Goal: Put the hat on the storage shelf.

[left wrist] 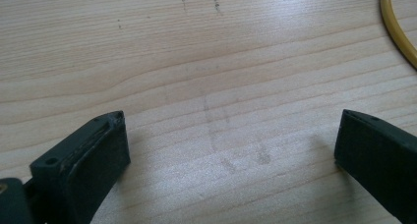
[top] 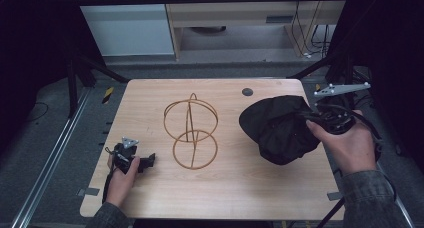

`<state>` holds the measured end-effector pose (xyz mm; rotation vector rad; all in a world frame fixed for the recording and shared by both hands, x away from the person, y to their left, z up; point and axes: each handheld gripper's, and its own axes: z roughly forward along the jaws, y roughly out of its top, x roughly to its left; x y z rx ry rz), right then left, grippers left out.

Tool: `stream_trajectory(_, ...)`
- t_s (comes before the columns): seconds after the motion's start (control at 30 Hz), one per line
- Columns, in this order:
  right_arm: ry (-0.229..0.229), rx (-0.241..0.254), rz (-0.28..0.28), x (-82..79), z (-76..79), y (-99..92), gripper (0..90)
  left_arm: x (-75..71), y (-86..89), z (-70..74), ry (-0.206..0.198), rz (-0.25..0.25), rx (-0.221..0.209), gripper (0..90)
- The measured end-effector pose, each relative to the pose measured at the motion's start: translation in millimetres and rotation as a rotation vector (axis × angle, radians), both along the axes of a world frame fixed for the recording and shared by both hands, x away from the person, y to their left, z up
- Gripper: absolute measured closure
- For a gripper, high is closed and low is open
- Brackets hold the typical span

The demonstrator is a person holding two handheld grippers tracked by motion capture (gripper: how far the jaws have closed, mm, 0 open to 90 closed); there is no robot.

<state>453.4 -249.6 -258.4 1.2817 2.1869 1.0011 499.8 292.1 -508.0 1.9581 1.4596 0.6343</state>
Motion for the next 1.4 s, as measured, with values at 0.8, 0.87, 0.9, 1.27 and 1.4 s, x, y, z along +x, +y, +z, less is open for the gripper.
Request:
stream_trajectory(0.8, -0.063, 0.027, 0.017, -11.8, 23.6, 5.8, 86.9, -0.1, 0.0, 0.0, 0.001, -0.002, 0.0, 0.0)
stream_trajectory(0.87, -0.063, 0.026, 0.017, -12.2, 24.9, 6.5, 86.9, -0.1, 0.0, 0.0, 0.0, -0.002, 0.0, 0.0)
stream_trajectory(0.9, -0.065, 0.027, 0.018, -12.2, 25.5, 6.7, 86.9, -0.1, 0.0, 0.0, 0.0, -0.002, 0.0, 0.0)
stream_trajectory(1.27, -0.103, 0.037, 0.025, -13.9, 40.7, 13.3, 87.0, -0.1, 0.0, 0.2, 0.003, -0.002, 0.001, 0.0)
stream_trajectory(1.4, -0.122, 0.05, 0.032, -14.7, 47.3, 18.8, 86.9, -0.2, 0.1, 0.3, 0.003, -0.003, 0.001, 0.0)
